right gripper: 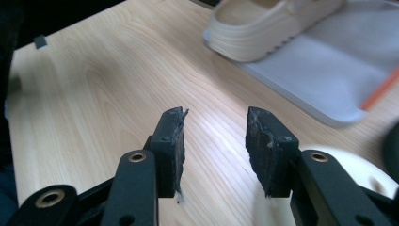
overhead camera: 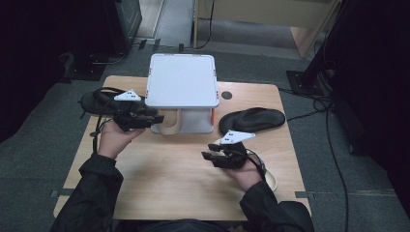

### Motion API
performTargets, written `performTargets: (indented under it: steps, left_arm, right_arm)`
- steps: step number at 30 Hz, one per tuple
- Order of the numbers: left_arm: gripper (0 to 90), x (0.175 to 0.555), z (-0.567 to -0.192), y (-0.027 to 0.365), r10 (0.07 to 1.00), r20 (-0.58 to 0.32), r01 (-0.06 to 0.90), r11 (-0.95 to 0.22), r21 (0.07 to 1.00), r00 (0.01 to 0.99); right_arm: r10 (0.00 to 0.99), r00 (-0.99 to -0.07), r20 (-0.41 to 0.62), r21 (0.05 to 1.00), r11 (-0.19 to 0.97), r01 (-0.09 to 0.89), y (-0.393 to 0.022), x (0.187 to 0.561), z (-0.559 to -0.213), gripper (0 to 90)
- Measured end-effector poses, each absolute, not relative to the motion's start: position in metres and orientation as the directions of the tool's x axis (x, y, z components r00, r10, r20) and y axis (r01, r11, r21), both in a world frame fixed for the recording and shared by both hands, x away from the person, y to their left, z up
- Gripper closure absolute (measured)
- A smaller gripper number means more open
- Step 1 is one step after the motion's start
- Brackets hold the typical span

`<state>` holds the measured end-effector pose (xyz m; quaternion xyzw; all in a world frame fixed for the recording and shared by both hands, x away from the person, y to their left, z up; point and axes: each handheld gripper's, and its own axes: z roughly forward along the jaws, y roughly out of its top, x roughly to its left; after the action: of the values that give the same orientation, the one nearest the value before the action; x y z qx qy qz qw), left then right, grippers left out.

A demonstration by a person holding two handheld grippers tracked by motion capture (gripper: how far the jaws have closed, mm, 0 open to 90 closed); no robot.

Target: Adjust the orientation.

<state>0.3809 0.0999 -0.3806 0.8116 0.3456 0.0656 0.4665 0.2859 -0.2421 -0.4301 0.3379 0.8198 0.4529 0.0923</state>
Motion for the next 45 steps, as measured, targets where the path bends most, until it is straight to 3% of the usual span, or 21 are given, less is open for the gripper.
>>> performTargets:
  steps: [11,36,45]
  left_arm:
    - [48.5,0.361,-0.401,0.099,0.624,-0.194,0.492,-0.349,0.798,0.757]
    - [47.4,0.367,-0.425,0.078,0.572,-0.198,0.466,-0.372,0.802,0.796]
    - [47.0,0.369,-0.425,0.082,0.575,-0.195,0.465,-0.37,0.804,0.795]
  right_arm:
    - [0.702,-0.696,0.149,0.802,0.327,0.5,-0.285,0.263,-0.433,58.0]
    - [0.802,-0.576,0.159,0.832,0.205,0.515,-0.32,0.227,-0.428,57.5]
    - [0.828,-0.548,0.117,0.792,0.255,0.554,-0.32,0.227,-0.435,57.5]
